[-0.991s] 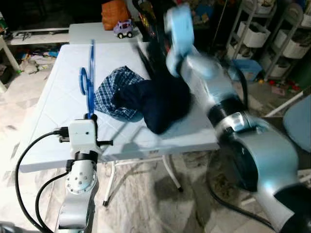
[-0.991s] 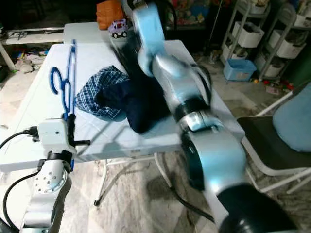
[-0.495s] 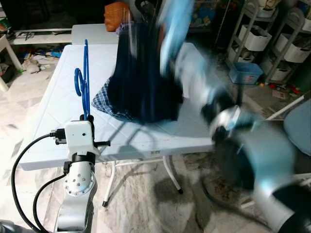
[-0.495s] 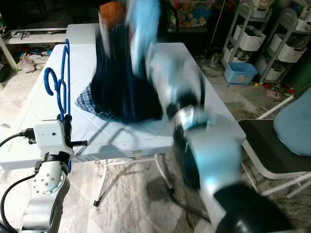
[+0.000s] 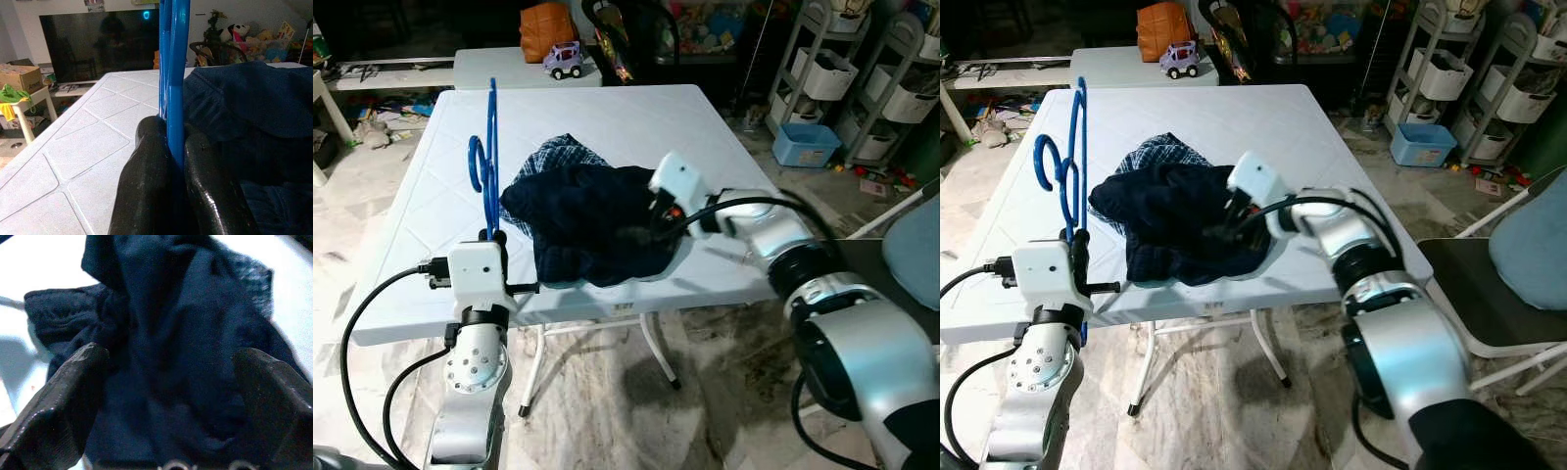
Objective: Hang hanger
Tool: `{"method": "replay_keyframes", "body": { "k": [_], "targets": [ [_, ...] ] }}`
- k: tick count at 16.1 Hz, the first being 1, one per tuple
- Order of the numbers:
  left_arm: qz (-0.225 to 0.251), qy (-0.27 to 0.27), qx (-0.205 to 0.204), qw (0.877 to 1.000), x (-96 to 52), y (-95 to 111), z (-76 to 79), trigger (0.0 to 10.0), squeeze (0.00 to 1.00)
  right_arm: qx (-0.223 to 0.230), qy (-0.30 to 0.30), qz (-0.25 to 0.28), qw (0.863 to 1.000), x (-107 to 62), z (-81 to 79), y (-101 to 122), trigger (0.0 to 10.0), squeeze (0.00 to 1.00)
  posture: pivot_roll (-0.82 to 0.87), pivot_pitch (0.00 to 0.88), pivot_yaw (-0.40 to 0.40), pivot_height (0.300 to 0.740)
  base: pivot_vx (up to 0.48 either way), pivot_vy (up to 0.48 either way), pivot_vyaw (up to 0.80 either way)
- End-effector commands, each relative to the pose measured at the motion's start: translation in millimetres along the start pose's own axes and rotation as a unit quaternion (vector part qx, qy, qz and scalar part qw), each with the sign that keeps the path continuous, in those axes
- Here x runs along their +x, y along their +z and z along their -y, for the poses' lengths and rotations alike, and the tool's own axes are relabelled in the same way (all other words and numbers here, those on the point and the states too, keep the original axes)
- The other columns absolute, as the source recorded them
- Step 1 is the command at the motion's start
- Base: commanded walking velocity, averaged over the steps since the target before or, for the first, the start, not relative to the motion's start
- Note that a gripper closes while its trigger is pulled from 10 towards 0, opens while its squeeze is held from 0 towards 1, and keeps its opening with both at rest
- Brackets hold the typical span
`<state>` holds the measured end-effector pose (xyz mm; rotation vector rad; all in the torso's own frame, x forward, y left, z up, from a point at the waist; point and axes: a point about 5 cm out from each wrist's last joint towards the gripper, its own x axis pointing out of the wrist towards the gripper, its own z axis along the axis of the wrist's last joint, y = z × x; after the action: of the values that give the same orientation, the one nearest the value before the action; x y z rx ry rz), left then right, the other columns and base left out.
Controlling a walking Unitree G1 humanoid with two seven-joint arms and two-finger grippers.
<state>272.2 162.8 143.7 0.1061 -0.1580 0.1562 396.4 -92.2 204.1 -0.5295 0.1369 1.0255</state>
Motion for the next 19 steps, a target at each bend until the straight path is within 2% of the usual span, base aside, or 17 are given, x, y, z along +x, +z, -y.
{"method": "replay_keyframes", "body": {
  "k": [1,4,7,8,9,12,14,16,17,19],
  "targets": [
    [0.004,-0.006,-0.002,1.000,1.1,1.3,2.4,10.0,0.00,-0.011,-0.013,0.025,1.000,-6.1,6.5,7.7,10.0,0.00,0.03,0.044,-0.052,0.740,0.000,0.000,0.00],
    [0.005,-0.001,0.000,1.000,-0.9,1.6,-1.1,10.0,0.00,0.019,0.026,0.042,0.999,-14.9,4.0,-0.4,10.0,0.00,0.04,0.045,-0.056,0.740,0.000,0.000,0.00],
    [0.004,0.000,0.002,1.000,-1.5,1.9,-2.6,10.0,0.00,0.060,0.121,0.041,0.990,-13.2,-18.4,-20.0,10.0,0.00,0.04,0.048,-0.055,0.740,0.000,0.000,0.00],
    [0.004,0.000,0.002,1.000,-1.4,1.9,-2.8,10.0,0.00,0.070,0.126,0.042,0.989,-11.9,-21.1,-21.8,10.0,0.00,0.05,0.048,-0.055,0.740,0.000,0.000,0.00],
    [0.004,-0.002,0.002,1.000,-1.5,2.0,-2.8,10.0,0.00,0.108,0.146,0.047,0.982,-2.7,-34.1,-28.3,10.0,0.00,0.05,0.049,-0.054,0.740,0.000,0.000,0.00],
    [0.004,-0.006,0.002,1.000,-1.8,2.5,-1.6,10.0,0.00,0.180,0.106,0.053,0.976,24.8,-54.6,-31.0,10.0,0.00,0.05,0.050,-0.052,0.740,0.000,0.000,0.00],
    [0.005,-0.008,0.003,1.000,-1.6,3.1,-1.0,10.0,0.00,0.236,0.097,0.052,0.966,40.8,-68.5,-28.1,10.0,0.00,0.05,0.050,-0.052,0.740,0.000,0.000,0.00],
    [0.005,-0.007,0.005,1.000,-3.0,4.0,-3.4,10.0,0.00,0.247,0.091,0.011,0.965,51.1,-80.6,-32.6,10.0,0.00,0.08,0.054,-0.056,0.740,0.000,0.000,0.00],
    [0.005,-0.005,0.006,1.000,-3.6,3.9,-4.7,10.0,0.00,0.248,0.075,-0.005,0.966,54.3,-82.1,-33.9,10.0,0.00,0.08,0.054,-0.059,0.740,0.000,0.000,0.00],
    [0.004,-0.004,0.006,1.000,-4.5,3.5,-4.7,10.0,0.00,0.254,0.034,-0.003,0.967,58.0,-77.9,-29.2,10.0,0.00,0.08,0.055,-0.062,0.740,0.000,0.000,0.00]
  ]
}}
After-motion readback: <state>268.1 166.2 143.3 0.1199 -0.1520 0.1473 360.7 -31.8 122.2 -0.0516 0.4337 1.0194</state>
